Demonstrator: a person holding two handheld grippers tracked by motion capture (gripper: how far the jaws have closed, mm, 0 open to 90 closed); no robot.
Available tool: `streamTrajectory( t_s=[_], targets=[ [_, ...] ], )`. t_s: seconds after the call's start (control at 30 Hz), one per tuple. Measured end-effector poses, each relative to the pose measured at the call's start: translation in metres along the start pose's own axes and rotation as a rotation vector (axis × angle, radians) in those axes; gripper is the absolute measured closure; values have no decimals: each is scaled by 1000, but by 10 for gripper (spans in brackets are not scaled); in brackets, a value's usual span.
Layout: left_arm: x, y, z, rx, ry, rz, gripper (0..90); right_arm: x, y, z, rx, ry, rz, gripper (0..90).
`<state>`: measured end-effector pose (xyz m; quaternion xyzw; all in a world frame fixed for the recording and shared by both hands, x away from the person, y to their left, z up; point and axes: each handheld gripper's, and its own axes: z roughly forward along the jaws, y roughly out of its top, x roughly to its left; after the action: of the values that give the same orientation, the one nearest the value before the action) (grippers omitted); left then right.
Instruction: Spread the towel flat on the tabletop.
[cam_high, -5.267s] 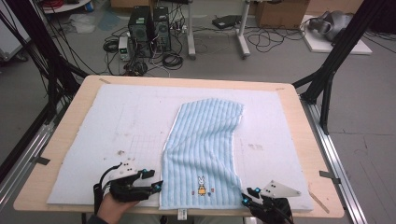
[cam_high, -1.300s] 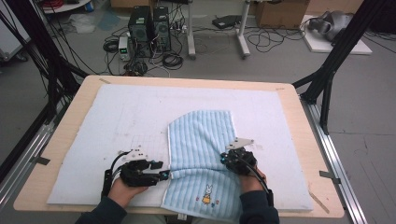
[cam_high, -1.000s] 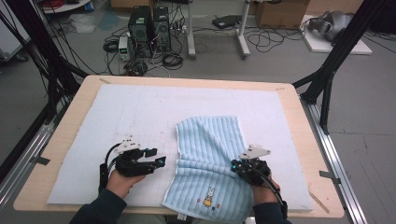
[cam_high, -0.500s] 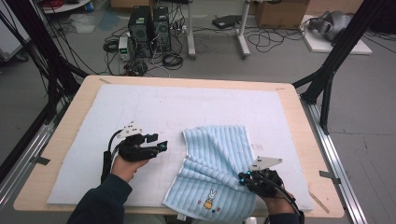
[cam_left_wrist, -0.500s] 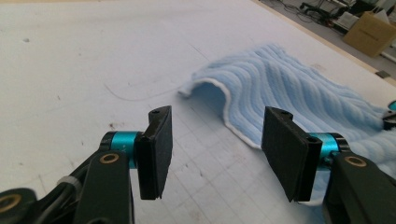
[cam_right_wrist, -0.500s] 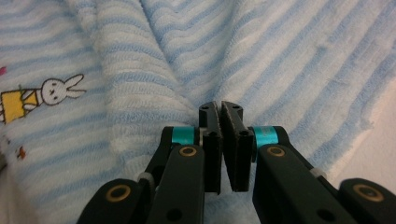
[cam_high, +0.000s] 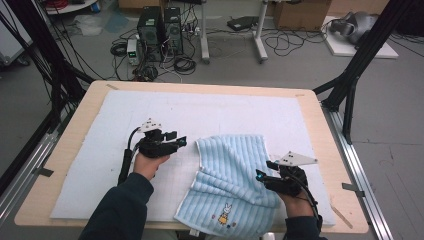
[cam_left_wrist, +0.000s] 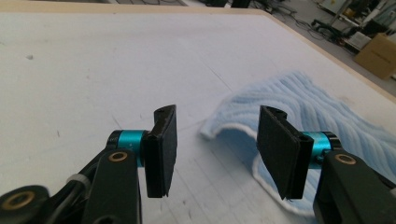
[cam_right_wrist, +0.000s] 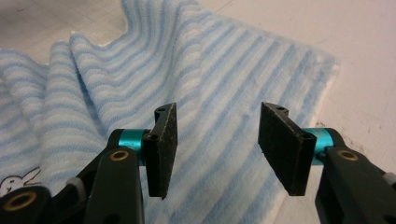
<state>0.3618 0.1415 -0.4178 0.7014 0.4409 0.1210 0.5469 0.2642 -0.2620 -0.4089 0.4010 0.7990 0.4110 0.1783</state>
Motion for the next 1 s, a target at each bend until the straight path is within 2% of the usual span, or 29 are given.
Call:
streamTrajectory(
  t_s=[0.07, 0.1, 0.2, 0.27, 0.47, 0.53, 0.63, 0.77, 0.83, 1.0],
  targets=[
    [2, -1, 3, -1, 12, -14, 509, 1, 1, 3, 2, 2, -9, 467],
    [7, -3, 8, 11, 19, -34, 511, 1, 2, 4, 5, 1, -15, 467],
    [7, -4, 10, 6, 16, -34, 515, 0, 2, 6, 8, 1, -24, 460],
    [5, -3, 8, 2, 13, -17, 513, 0, 1, 8, 11, -3, -19, 450],
    [5, 2, -2, -15, 15, -6, 443, 0, 3, 12, 13, -14, -18, 380],
    [5, 9, -8, -2, 22, 21, 409, 2, 5, 13, 10, -26, -19, 351],
    [2, 20, -16, -36, 15, 59, 401, 3, 8, 14, 4, -34, -22, 300],
    [8, 28, -20, -25, 17, 70, 379, 2, 12, 15, -7, -42, -20, 277],
    [10, 30, -20, -26, 13, 71, 374, 2, 14, 15, -9, -42, -24, 277],
    [14, 28, 0, 16, -11, 65, 416, 2, 12, 17, -5, -39, -18, 277]
  ],
)
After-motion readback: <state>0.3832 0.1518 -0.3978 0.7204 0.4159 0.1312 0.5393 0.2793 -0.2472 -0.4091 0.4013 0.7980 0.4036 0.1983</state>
